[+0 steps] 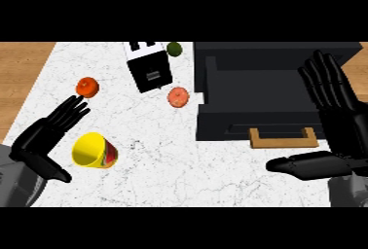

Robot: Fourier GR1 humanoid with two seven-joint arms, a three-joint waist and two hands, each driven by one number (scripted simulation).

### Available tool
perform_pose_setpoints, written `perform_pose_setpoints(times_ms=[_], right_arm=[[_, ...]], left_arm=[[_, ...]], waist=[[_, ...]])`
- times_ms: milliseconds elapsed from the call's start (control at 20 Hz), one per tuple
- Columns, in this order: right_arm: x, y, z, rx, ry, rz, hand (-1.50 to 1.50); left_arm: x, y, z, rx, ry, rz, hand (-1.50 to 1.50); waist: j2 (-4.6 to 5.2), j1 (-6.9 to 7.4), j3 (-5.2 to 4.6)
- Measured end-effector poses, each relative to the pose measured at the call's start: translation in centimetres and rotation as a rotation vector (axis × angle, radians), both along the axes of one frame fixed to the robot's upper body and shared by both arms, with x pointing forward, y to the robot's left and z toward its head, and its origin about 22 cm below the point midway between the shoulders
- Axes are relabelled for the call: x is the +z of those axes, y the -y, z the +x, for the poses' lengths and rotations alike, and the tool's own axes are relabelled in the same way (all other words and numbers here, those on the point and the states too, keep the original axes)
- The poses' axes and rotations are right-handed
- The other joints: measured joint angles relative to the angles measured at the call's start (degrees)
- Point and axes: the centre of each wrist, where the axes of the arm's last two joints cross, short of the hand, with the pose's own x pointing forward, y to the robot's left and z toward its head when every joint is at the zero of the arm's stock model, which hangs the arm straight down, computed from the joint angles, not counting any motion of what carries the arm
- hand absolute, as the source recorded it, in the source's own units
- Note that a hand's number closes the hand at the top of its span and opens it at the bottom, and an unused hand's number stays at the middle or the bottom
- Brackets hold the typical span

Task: Pick up the cup, place it into the drawer and close the drawer

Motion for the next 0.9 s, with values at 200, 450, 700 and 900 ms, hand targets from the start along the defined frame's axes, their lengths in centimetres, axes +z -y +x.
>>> perform_pose_setpoints(times_ms=[200, 450, 700, 900], right_arm=[[0.6, 0.5, 0.3, 0.004, 0.002, 0.000, -1.50], [0.9, 0.0, 0.7, 0.006, 0.003, -0.006, -1.50], [1.0, 0.2, 1.3, 0.008, 0.006, -0.012, -1.50], [1.2, 0.5, 1.2, 0.016, 0.005, -0.008, -1.50]], left_arm=[[-2.1, -0.7, 0.0, 0.047, -0.036, 0.055, -1.50], [-4.3, -1.0, -0.4, 0.089, -0.047, 0.106, -1.50], [-5.1, -1.2, -0.4, 0.113, -0.026, 0.128, -1.50], [-6.0, -1.1, -0.9, 0.133, -0.011, 0.151, -1.50]], waist=[[0.04, -0.10, -0.03], [0.12, -0.41, 0.01], [0.03, -0.70, 0.45], [0.08, -1.10, 0.49]])
